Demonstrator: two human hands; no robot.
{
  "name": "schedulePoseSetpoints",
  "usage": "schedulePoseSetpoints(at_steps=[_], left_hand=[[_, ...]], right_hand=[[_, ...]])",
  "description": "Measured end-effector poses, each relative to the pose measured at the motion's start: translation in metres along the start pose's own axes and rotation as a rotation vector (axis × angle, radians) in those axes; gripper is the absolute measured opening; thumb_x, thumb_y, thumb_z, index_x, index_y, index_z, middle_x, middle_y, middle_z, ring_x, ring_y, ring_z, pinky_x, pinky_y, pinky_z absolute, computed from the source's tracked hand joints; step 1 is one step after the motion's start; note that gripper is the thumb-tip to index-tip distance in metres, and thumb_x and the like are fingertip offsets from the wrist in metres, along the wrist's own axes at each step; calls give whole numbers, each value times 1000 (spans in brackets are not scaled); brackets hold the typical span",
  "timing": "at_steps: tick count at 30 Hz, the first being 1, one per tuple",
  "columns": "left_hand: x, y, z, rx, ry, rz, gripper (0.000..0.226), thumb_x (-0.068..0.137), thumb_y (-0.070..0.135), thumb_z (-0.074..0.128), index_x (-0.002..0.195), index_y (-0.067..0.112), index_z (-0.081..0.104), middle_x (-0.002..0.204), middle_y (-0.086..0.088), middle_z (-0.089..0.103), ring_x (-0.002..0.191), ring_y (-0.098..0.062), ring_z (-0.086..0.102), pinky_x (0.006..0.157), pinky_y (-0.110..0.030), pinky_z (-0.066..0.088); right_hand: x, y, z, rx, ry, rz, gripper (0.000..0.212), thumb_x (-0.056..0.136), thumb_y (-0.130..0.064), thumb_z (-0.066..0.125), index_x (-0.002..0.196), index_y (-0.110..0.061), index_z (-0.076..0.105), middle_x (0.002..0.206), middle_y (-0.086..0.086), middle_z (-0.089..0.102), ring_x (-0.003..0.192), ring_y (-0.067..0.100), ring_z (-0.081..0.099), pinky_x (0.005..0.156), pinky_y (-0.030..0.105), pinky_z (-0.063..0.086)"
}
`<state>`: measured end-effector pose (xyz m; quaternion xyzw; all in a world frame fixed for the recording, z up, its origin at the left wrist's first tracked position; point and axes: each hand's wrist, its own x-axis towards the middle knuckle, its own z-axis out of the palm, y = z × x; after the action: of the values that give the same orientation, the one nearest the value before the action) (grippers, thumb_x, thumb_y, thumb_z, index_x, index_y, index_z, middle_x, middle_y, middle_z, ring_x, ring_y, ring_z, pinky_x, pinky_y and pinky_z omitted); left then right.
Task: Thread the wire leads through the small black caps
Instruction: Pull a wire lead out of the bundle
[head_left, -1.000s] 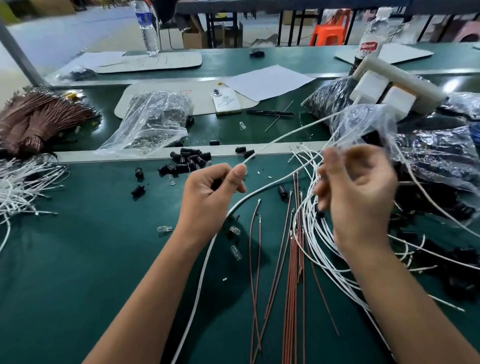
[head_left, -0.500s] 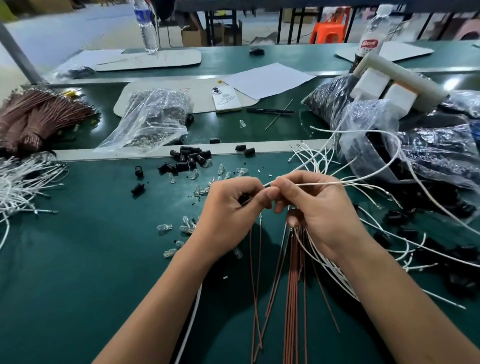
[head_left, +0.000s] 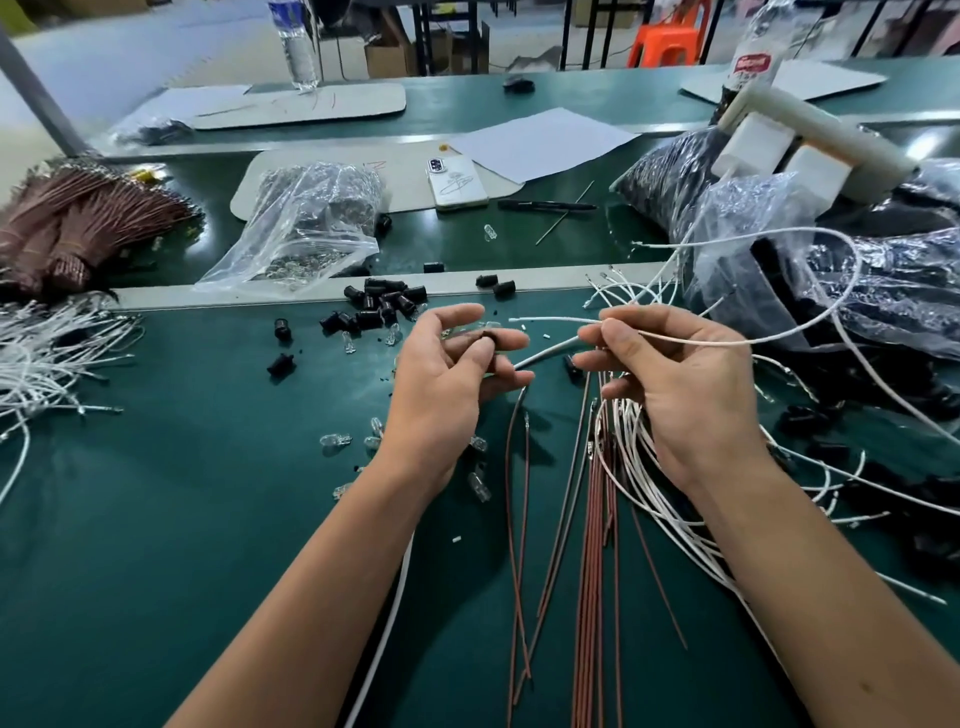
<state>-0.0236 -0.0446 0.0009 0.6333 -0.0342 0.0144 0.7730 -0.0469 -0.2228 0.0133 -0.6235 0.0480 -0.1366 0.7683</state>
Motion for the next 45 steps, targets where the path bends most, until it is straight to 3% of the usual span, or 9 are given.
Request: schedulePoseSetpoints(at_steps=[4,9,15,20,26,32,45], left_hand=[[0,-3,0,81,33,72,15,102,-7,46,110,-1,57,97,-10,76,69,-17,68,72,-32,61],[2,-6,-2,125,132,69,21,101,-5,50,100,6,68,65,-4,70,73,-27,76,71,-28,61],[5,-6,-2,43,203,127,12,96,-4,61,101,6,68,86,-17,66,70,-29,74,71,-34,62],[5,-6,-5,43,222,132,8,93,1,69,89,8,70,74,-5,69,68,-22,73,72,-33,61],[-1,-4,0,-22,148,113,3,94,7,69,91,6,69,71,-8,71,63,-21,71,68,-31,60],[0,-4,-1,-59,143,87,21,98,21,64,88,3,67,70,-6,67,54,-16,63,63,-32,60],[1,-5,0,9,184,101,7,93,12,72,93,5,73,70,-7,73,65,-21,72,68,-31,60]], right_hand=[[0,1,0,0,8,-3,5,97,-3,67,100,-5,71,88,12,79,74,23,77,47,20,52],[0,0,2,8,-28,-21,5,99,-6,65,101,-4,69,97,14,78,83,25,78,50,24,56],[3,4,22,150,-76,33,7,103,1,56,99,-1,62,95,21,77,86,32,78,66,26,61],[9,9,31,167,-84,54,10,92,8,68,93,-1,70,88,16,78,84,27,78,72,23,60],[6,9,19,68,-67,-12,8,89,2,75,93,-6,75,86,12,78,75,21,77,64,23,58],[9,6,6,-24,-27,-122,7,89,-4,78,92,-9,75,80,8,77,70,18,75,57,23,56],[11,11,15,-75,-57,-98,8,90,-2,77,90,-8,73,79,6,75,67,17,72,52,24,52]])
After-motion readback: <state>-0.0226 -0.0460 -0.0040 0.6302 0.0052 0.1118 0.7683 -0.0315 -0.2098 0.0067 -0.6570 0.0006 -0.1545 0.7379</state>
